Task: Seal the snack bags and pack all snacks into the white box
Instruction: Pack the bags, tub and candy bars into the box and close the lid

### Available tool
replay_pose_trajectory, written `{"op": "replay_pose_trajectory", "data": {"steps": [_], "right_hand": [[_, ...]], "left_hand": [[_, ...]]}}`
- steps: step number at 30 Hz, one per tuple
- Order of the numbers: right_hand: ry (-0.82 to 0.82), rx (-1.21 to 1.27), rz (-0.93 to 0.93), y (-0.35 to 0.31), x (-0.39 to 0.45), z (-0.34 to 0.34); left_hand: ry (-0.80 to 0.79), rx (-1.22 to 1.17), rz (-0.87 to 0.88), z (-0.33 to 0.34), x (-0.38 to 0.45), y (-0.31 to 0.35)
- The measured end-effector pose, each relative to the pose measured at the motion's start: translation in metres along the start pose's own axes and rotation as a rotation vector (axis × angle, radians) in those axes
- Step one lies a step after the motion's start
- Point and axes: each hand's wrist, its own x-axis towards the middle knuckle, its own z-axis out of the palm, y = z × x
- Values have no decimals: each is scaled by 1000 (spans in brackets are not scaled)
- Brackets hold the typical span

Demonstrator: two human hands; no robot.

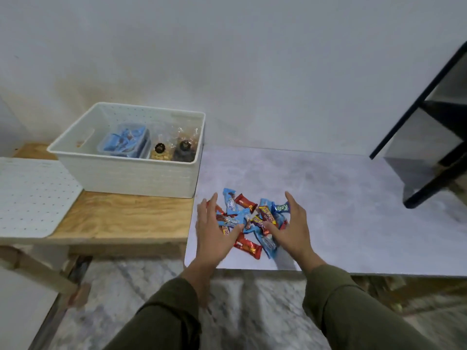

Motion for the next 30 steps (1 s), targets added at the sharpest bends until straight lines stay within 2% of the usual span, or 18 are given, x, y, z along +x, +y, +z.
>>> {"op": "replay_pose_trajectory", "data": {"steps": [5,9,17,20,25,30], "right_hand": [[57,-70,-71,64,-34,21],[31,-43,-170,95,-33,37],[19,-205,-352,101,0,49],[-41,-242,-362,101,14,50],[-116,-313,-400,107,43,61],[-58,-456,-432,109,59,67]], "left_hand": [[-35,150,-16,36,-23,-32],[-67,284,-10,62,-17,-51],[-119,385,169,75,18,-69],[-187,447,253,72,34,-72],[-213,426,266,72,56,-76],[-196,470,346,75,67,-74]]}}
